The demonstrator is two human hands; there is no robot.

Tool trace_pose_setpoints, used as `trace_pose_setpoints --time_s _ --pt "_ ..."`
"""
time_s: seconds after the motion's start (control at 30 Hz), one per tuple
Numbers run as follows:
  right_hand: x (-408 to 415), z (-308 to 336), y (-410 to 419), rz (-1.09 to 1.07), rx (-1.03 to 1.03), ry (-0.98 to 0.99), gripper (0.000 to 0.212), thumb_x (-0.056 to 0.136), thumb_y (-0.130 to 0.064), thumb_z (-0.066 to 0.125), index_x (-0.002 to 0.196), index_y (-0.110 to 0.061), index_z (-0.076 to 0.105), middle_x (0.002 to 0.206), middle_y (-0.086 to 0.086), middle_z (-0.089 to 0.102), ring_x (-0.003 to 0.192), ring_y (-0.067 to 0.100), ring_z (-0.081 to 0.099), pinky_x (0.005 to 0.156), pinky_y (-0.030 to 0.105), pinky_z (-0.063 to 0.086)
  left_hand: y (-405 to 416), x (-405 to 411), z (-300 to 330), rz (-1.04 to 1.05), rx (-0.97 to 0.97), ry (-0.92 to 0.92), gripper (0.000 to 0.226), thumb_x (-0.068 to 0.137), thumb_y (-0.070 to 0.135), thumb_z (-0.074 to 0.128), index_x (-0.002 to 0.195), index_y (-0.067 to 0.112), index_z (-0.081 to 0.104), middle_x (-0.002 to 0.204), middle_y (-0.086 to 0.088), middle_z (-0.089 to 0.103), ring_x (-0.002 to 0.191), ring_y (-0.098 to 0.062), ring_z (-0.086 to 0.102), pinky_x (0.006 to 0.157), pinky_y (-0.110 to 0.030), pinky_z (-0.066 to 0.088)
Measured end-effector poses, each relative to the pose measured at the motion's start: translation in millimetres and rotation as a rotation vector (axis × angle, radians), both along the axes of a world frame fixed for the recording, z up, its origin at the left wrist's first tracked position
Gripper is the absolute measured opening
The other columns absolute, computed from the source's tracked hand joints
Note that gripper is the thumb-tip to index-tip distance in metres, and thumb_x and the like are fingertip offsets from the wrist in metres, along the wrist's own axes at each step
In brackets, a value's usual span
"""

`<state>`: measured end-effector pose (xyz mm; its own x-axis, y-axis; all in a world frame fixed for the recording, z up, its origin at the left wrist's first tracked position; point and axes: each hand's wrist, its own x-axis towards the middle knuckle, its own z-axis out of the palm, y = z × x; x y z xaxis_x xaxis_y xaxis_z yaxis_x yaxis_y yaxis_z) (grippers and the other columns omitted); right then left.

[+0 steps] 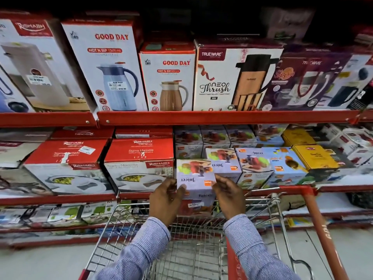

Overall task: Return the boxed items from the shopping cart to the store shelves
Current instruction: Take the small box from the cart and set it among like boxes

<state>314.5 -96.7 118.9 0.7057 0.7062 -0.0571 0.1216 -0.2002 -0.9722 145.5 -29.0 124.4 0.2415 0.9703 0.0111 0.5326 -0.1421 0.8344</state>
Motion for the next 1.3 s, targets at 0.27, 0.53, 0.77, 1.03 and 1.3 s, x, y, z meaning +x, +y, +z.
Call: trace_pose_setpoints --time_s 0.27,0.53,0.77,1.03,1.3 --pt "6.2 -5.6 28.1 0.002 -0.032 0.021 0.03 0.087 -0.01 0.067 0.116 -0.016 0.067 0.103 -0.004 0.069 0.085 -0.006 0.061 0.071 0.002 0.045 18.3 13.2 -10.8 0.042 0.01 -0.02 0.036 0.087 0.043 0.06 0.112 0.017 0.066 0.099 0.002 0.074 0.088 -0.02 0.07 0.083 -0.032 0.057" --pt "13.0 -12.2 52.3 0.019 -0.114 -0.129 0.036 0.082 -0.012 0.073 0.117 -0.013 0.068 0.109 0.004 0.073 0.089 0.006 0.064 0.081 0.018 0.053 32.8 31.2 -26.8 0.154 0.026 -0.095 0.031 0.091 0.018 0.061 0.122 0.016 0.065 0.113 -0.007 0.072 0.096 -0.019 0.068 0.088 -0.028 0.055" --pt "16.1 -19.9 61.8 0.033 -0.176 -0.354 0.032 0.082 -0.013 0.073 0.114 -0.01 0.071 0.104 0.007 0.076 0.088 0.012 0.068 0.09 0.027 0.055 33.9 47.9 -43.5 0.281 -0.008 -0.196 0.033 0.091 0.014 0.062 0.124 0.012 0.066 0.117 -0.011 0.071 0.099 -0.022 0.069 0.091 -0.032 0.054" --pt "13.7 -18.8 61.9 0.147 -0.261 -0.61 0.026 0.092 -0.02 0.058 0.112 -0.01 0.071 0.117 0.005 0.069 0.096 0.019 0.068 0.095 0.02 0.044 28.6 60.9 -37.0 0.411 -0.005 -0.229 0.025 0.09 0.015 0.064 0.113 0.006 0.07 0.101 -0.012 0.076 0.082 -0.016 0.068 0.079 -0.026 0.055" --pt "0.7 -8.0 56.4 0.259 -0.329 -0.697 0.049 0.083 -0.024 0.064 0.131 -0.017 0.058 0.122 0.001 0.046 0.099 0.022 0.062 0.086 0.032 0.056 19.0 33.4 -25.8 0.208 0.114 -0.136 0.032 0.084 0.017 0.067 0.116 0.018 0.069 0.096 0.003 0.067 0.082 -0.016 0.067 0.078 -0.033 0.06"
